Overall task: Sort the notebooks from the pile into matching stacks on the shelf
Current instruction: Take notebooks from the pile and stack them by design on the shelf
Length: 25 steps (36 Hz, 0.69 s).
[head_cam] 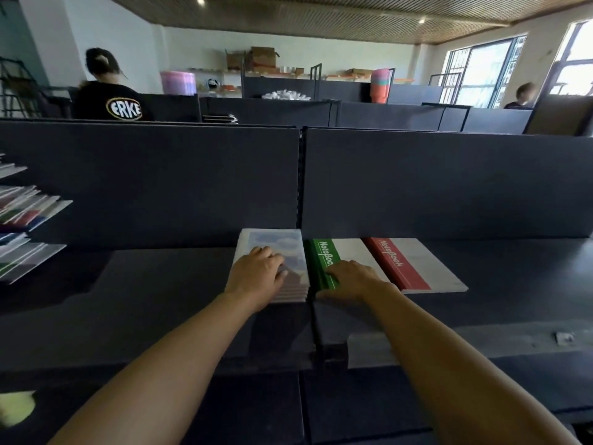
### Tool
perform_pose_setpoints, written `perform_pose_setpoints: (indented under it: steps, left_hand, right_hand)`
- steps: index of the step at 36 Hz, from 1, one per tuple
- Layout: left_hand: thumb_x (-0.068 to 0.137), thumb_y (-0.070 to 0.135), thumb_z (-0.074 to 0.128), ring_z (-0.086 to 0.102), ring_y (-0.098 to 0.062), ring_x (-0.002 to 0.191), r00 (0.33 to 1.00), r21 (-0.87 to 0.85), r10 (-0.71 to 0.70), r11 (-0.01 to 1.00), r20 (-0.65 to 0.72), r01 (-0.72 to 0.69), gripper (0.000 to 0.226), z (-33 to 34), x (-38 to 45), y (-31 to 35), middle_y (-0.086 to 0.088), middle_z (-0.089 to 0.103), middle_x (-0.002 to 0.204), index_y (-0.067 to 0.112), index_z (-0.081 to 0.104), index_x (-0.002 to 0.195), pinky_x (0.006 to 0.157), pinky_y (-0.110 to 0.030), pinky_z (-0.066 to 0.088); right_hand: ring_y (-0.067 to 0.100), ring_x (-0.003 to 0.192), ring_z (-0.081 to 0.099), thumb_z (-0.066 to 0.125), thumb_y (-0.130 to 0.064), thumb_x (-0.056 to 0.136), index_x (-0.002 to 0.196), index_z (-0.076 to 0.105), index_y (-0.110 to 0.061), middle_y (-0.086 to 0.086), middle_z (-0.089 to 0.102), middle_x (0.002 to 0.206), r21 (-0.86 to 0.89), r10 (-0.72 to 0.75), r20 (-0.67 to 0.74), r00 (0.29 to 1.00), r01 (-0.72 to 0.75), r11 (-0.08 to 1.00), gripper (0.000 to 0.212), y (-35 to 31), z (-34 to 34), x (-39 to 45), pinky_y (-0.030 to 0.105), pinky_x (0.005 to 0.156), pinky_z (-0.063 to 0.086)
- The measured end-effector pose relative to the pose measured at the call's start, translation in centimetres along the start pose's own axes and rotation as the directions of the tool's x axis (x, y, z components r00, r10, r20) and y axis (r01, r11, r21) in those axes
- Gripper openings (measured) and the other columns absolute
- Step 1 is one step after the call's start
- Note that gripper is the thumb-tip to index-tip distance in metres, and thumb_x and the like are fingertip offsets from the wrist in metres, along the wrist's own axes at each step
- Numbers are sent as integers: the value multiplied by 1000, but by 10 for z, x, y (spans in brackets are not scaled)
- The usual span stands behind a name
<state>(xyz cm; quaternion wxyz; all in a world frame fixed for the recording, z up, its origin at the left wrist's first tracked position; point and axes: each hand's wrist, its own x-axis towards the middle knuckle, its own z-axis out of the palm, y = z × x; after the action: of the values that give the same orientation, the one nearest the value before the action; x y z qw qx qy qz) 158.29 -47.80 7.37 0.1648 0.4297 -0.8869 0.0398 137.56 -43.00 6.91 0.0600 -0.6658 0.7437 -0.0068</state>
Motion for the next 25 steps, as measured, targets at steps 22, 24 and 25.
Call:
perform_pose_setpoints:
  steps: [22,24,25]
  left_hand:
    - [100,34,42,48,-19,111,962,87,-250,962,-105,260,29,-41,-82,-72,0,55,117,15,59,113,83,-35,44]
    - [99,34,44,49,-20,110,952,93,-277,952,-131,290,28,-50,-96,-87,-1,55,115,14,60,110,83,-34,44]
    - [99,34,44,49,-20,110,947,100,-291,947,-139,306,27,-55,-103,-96,-1,56,115,14,60,109,82,-35,44]
  right_hand:
    - [21,125,45,31,-42,102,135,48,-20,0,47,140,-51,-364,-318,876,367,929,43,-116,-25,20,34,99,38]
    - [23,122,48,31,-40,102,132,51,-19,2,50,137,-74,-404,-310,861,402,913,41,-137,-26,22,35,99,39]
    - [23,121,48,31,-40,103,131,52,-19,3,51,136,-76,-418,-311,854,416,906,41,-148,-26,23,36,99,39]
